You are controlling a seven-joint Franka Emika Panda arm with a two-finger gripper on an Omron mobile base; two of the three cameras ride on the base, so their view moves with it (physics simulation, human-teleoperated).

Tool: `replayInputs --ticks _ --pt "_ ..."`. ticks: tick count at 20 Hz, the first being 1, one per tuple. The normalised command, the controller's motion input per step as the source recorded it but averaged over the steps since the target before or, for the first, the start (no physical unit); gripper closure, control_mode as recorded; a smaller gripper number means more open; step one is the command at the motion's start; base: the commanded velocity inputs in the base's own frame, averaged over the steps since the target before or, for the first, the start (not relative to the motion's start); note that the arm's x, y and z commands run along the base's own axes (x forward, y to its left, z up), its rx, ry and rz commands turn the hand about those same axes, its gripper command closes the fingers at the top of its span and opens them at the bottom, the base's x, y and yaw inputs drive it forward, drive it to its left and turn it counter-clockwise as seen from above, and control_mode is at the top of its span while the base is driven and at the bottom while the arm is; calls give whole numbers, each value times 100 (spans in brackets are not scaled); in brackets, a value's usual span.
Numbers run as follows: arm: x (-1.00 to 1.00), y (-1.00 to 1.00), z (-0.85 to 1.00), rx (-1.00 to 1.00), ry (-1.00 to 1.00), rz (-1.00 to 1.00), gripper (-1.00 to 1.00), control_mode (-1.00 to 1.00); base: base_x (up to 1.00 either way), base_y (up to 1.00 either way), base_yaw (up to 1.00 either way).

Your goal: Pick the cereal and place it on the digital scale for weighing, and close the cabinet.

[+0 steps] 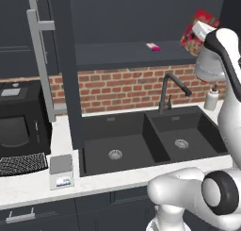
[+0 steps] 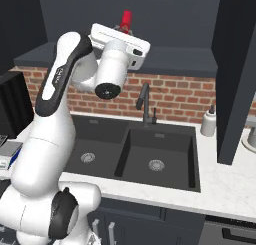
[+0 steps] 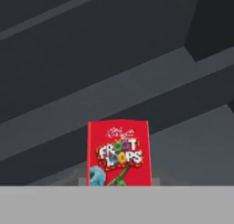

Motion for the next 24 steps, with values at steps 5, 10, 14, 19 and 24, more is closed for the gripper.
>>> replayInputs --ticks 5,10,14,19,24 --pt "-100 26 0 0 0 4 100 -100 0 0 0" --pt "-100 21 2 0 0 8 100 -100 0 0 0" --pt "-100 21 9 0 7 10 100 -100 0 0 0" --pt "-94 32 -4 0 6 28 100 -100 0 0 0" --pt "-47 19 -14 3 0 63 100 -100 0 0 0"
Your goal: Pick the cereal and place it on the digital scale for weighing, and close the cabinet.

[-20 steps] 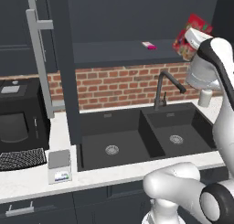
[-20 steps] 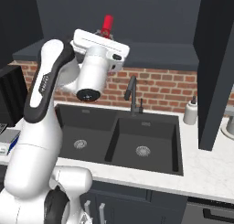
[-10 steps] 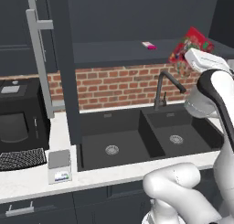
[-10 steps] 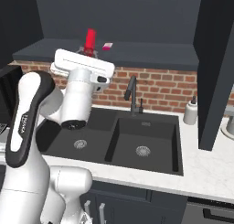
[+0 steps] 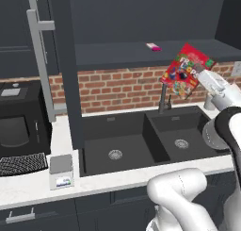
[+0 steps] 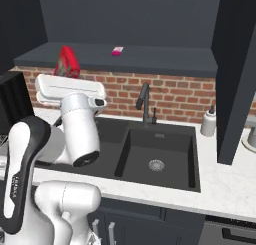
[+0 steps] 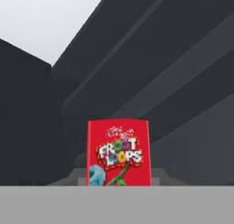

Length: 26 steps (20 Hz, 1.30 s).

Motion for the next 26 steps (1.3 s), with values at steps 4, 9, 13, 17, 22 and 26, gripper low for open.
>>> replayInputs --ticks 4,9,13,17,22,26 --pt "-22 26 -13 0 0 64 100 -100 0 0 0" --pt "-6 67 -21 -17 -3 35 100 -100 0 0 0" --pt "0 100 -53 -25 -20 19 100 -100 0 0 0" --pt "0 97 -58 -14 -22 18 100 -100 0 0 0" --pt "10 68 -37 2 -4 20 100 -100 0 0 0" --pt "19 40 -23 10 0 24 100 -100 0 0 0"
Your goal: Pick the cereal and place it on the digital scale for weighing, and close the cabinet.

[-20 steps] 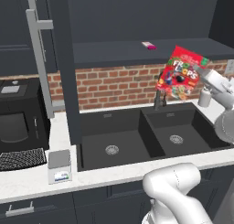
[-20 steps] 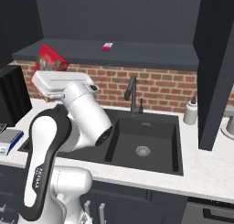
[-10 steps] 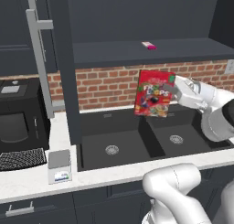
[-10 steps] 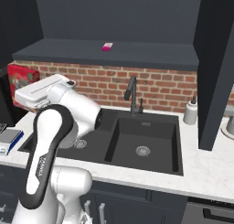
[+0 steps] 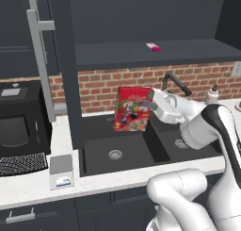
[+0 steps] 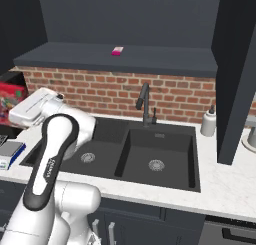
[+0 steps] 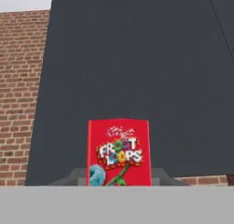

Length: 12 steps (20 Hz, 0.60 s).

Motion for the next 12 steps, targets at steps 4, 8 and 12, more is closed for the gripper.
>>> replayInputs --ticks 4,8,12 --pt "19 31 -35 11 0 22 100 -100 0 0 0" --pt "35 24 -43 5 0 15 100 -100 0 0 0" --pt "34 20 -38 0 0 5 100 -100 0 0 0"
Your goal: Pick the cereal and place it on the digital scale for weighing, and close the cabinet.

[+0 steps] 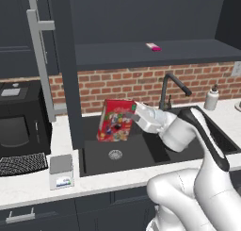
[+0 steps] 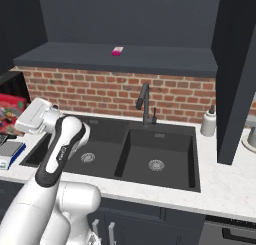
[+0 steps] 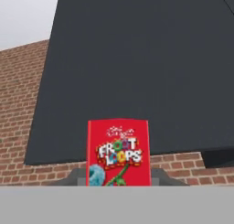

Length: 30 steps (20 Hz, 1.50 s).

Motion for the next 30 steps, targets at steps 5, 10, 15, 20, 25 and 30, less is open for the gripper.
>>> replayInputs --ticks 5,10,15,20,25,30 --pt "37 16 -31 -2 0 0 100 -100 0 0 0" --pt "33 19 -29 -3 0 0 100 -100 0 0 0" --pt "22 25 -28 -5 0 0 100 -100 0 0 0" --pt "11 24 -28 -4 0 0 100 -100 0 0 0" --pt "1 33 -23 -3 0 0 100 -100 0 0 0" --pt "2 50 -12 -6 -2 0 100 -100 0 0 0"
